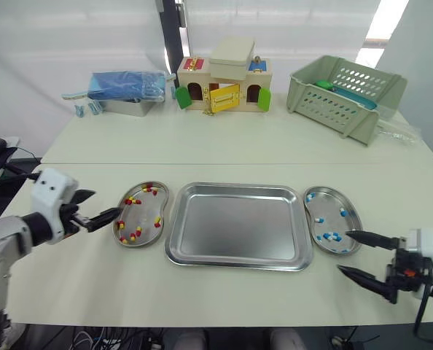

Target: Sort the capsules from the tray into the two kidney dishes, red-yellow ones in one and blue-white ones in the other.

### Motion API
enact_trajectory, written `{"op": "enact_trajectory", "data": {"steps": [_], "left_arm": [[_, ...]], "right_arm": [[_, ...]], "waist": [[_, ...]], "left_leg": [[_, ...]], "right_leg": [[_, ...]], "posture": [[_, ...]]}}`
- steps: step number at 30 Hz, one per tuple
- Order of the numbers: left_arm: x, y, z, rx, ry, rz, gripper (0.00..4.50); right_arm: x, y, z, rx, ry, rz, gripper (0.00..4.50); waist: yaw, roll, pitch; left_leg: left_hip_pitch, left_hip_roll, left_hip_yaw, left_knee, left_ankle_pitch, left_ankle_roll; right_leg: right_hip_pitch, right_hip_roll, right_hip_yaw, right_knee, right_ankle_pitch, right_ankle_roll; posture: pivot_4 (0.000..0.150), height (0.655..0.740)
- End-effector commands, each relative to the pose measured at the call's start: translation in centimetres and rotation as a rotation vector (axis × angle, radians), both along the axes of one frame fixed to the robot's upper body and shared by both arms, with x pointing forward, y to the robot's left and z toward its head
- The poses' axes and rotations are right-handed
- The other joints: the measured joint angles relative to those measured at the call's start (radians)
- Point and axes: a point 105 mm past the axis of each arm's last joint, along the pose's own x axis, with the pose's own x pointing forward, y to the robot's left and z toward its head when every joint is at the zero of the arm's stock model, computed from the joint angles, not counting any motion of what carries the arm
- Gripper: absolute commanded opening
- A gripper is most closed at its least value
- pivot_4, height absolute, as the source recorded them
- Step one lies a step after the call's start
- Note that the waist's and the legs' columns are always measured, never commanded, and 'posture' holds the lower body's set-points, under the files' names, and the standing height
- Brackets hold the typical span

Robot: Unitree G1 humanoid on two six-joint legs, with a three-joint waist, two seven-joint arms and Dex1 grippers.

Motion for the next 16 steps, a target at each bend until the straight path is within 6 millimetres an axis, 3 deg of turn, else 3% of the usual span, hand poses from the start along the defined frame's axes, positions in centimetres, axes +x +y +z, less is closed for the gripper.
{"op": "enact_trajectory", "data": {"steps": [1,8,16], "left_arm": [[-1.4,3.6,1.8,0.036,-0.04,0.097,4.49],[-3.6,7.5,0.1,0.057,0.025,0.21,4.49],[-4.2,7.6,-1.0,0.058,0.031,0.233,4.49]], "right_arm": [[1.1,-3.9,1.2,-0.045,0.033,-0.144,4.5],[3.4,-8.4,1.2,-0.124,0.108,-0.286,4.5],[5.2,-8.5,1.0,-0.144,0.097,-0.265,4.5]], "waist": [[0.002,0.0,0.0],[0.001,0.0,0.0],[-0.002,0.0,0.0]], "left_leg": [[0.0,0.0,0.0,0.0,0.0,0.0],[0.0,0.0,0.001,0.0,0.0,0.0],[-0.001,0.0,0.002,0.0,0.0,0.0]], "right_leg": [[0.0,0.0,0.0,0.0,0.0,0.0],[0.0,0.0,0.0,0.0,0.0,0.0],[-0.001,0.0,0.0,0.0,0.0,0.0]], "posture": [[0.15,0.74],[0.15,0.74],[0.15,0.74]]}}
